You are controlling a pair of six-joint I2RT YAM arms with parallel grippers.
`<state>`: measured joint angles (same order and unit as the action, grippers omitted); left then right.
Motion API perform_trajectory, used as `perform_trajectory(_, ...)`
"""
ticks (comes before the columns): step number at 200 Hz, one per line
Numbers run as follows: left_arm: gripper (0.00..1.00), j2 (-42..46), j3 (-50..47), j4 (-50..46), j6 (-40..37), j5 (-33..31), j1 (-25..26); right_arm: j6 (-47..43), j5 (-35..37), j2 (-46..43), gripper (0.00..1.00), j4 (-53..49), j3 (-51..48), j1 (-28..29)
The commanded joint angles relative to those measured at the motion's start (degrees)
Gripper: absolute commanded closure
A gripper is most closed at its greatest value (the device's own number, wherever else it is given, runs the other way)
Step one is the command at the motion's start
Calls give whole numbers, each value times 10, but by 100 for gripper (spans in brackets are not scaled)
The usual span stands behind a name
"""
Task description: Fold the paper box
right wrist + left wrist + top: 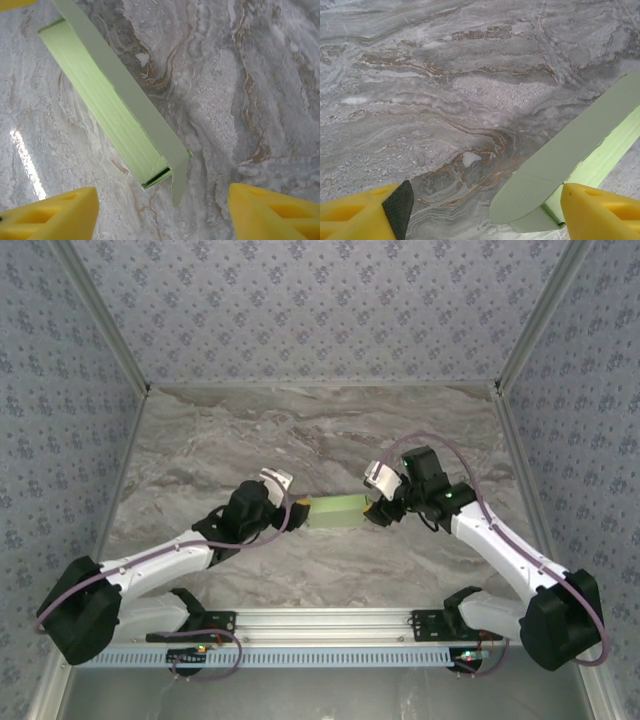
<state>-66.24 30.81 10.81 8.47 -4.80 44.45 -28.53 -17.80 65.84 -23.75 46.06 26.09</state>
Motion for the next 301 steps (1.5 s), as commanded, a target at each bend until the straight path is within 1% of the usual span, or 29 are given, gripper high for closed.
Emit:
perform_trajectory(1, 24, -17, 32, -32, -18, 14, 10, 43, 3, 15, 38, 56, -16, -12)
perform_trajectory(22, 27, -32, 43, -33, -21, 8, 21, 60, -9, 38, 45, 60, -5, -16)
perform_trajectory(34, 31, -42, 50, -36, -19, 6, 24, 69, -10, 42, 49, 61, -2, -15)
perform_trajectory(49, 39, -53, 66, -53, -15, 4, 27, 88, -17, 42, 52, 75, -8, -14)
perform_trajectory(63, 41, -63, 74, -56, -7, 3, 35, 108, -17, 43, 56, 90, -14, -5)
perform_trajectory(98, 52, -91, 98, -72, 19, -16, 51, 154, 35, 41, 69, 115, -26, 28)
perform_trajectory(124, 56, -103, 108, -76, 25, -33, 61, 157, 66, 39, 71, 103, -19, 46)
perform_trajectory(138, 61, -109, 116, -85, 29, -49, 63, 157, 83, 32, 74, 96, -19, 54)
perform_trajectory(158, 65, -117, 123, -94, 33, -69, 65, 156, 98, 25, 74, 90, -22, 60)
perform_trajectory(179, 67, -124, 127, -96, 34, -75, 66, 160, 121, 24, 71, 81, -24, 64)
perform_trajectory(204, 70, -128, 130, -98, 29, -75, 69, 166, 124, 26, 60, 92, -36, 67)
perform_trajectory(219, 70, -129, 133, -100, 22, -75, 73, 169, 124, 26, 59, 96, -39, 67)
perform_trajectory(234, 70, -131, 138, -107, 14, -77, 76, 173, 121, 27, 64, 100, -39, 67)
perform_trajectory(267, 70, -135, 145, -110, 17, -78, 78, 188, 123, 33, 76, 104, -30, 76)
perform_trajectory(285, 70, -141, 154, -120, 32, -86, 79, 208, 145, 38, 84, 117, -32, 95)
perform_trajectory(297, 70, -145, 158, -122, 42, -88, 79, 226, 164, 41, 85, 128, -36, 107)
perform_trajectory(301, 71, -146, 159, -121, 46, -88, 79, 232, 171, 42, 87, 130, -36, 110)
